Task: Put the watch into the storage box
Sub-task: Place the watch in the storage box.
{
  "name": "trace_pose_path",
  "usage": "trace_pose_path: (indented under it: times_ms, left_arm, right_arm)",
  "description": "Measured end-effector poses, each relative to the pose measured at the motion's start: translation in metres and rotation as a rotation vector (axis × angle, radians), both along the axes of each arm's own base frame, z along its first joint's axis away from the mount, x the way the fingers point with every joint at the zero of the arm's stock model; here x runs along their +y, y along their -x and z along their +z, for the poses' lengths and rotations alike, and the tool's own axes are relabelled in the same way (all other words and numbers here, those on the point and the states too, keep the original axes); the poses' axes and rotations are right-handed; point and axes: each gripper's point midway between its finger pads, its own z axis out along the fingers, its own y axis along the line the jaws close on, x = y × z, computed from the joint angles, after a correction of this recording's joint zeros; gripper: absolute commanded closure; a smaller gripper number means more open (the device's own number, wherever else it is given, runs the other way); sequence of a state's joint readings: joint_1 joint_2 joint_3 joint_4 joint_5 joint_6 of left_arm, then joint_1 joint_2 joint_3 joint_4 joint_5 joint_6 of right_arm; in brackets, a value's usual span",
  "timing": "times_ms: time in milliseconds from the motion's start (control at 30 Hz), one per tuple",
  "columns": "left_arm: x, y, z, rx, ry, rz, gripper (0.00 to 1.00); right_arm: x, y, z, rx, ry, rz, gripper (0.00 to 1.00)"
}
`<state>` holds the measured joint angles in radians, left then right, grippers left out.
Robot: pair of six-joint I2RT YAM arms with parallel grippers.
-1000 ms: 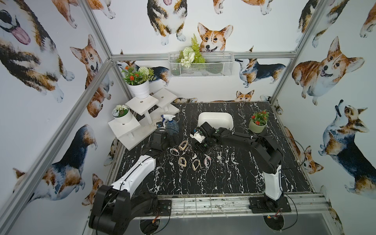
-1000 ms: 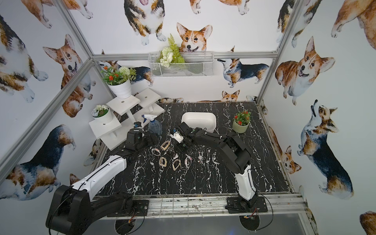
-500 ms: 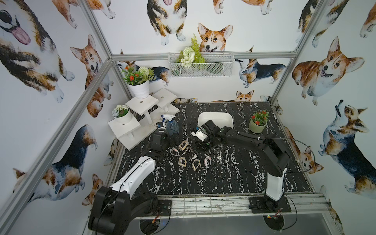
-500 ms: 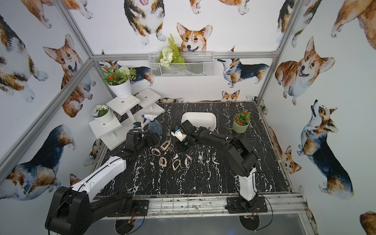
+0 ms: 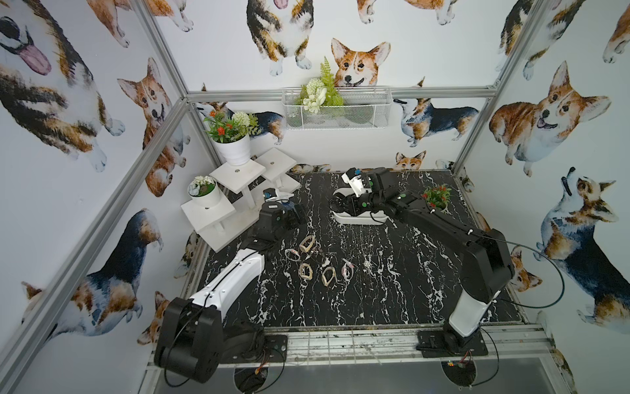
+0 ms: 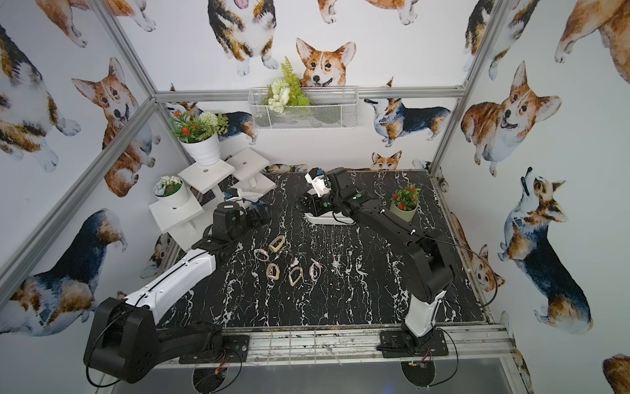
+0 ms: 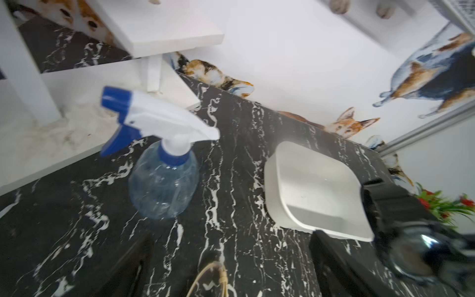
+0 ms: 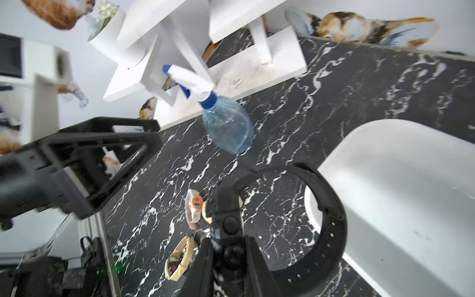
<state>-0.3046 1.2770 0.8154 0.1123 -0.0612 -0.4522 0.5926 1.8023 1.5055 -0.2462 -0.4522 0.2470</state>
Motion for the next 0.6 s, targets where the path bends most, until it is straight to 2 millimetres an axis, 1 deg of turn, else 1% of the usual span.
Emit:
trace_pose_path:
  times_ms: [33,67,100,167,200,233,333,400,467,600]
  left_arm:
    - [-0.005,-0.002,0.006,-0.008,-0.011,-0.017,0.00]
    - [-0.011,-0.001,0.010,-0.027,-0.012,-0.034,0.00]
    - [-0.015,0.003,0.008,-0.028,-0.016,-0.053,0.00]
    - [-0.025,0.014,-0.009,0.014,-0.024,-0.101,0.00]
    - [-0.026,0.019,-0.019,0.042,-0.037,-0.114,0.00]
    - [-0.026,0.021,-0.025,0.056,-0.044,-0.118,0.00]
    - [-0.028,0.025,-0.033,0.064,-0.059,-0.133,0.00]
    - [-0.031,0.027,-0.035,0.066,-0.060,-0.144,0.00]
    - [-0.033,0.028,-0.036,0.063,-0.058,-0.159,0.00]
    - [-0.038,0.028,-0.034,0.051,-0.062,-0.181,0.00]
  right_arm:
    - [-0.001,-0.018,-0.005,0.011,0.009,-0.036,1.00]
    - [-0.001,-0.042,-0.010,0.002,0.020,-0.081,1.00]
    - [-0.005,-0.062,-0.021,0.001,0.041,-0.133,1.00]
    - [-0.021,-0.082,-0.052,0.059,0.118,-0.218,1.00]
    - [-0.027,-0.088,-0.061,0.072,0.148,-0.244,1.00]
    - [-0.029,-0.092,-0.066,0.078,0.170,-0.262,1.00]
    - [-0.030,-0.105,-0.069,0.067,0.196,-0.294,1.00]
    - [-0.032,-0.110,-0.075,0.068,0.211,-0.309,1.00]
    - [-0.035,-0.115,-0.085,0.077,0.237,-0.327,1.00]
    - [-0.034,-0.125,-0.103,0.092,0.268,-0.340,1.00]
